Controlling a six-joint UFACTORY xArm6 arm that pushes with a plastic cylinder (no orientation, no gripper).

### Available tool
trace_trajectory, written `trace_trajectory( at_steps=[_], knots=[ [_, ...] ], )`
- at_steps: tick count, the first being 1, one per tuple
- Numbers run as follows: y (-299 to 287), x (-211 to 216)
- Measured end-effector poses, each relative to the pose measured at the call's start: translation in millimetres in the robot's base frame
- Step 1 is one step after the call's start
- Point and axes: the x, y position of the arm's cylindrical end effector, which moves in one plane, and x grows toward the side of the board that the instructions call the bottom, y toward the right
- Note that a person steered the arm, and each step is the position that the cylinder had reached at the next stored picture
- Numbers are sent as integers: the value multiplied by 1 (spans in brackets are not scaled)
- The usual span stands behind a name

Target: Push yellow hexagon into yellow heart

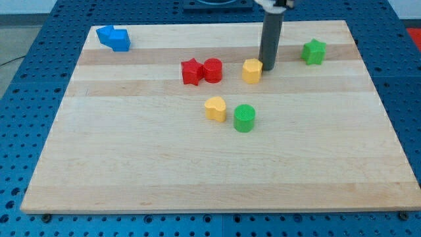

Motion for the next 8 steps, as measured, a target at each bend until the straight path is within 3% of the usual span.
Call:
trace_trajectory(
  at_steps=[1, 2, 3, 6, 8],
  knots=[
    [-7, 29],
    [5, 22],
    [10, -23],
    [-20, 32],
    [-27, 2]
  ],
)
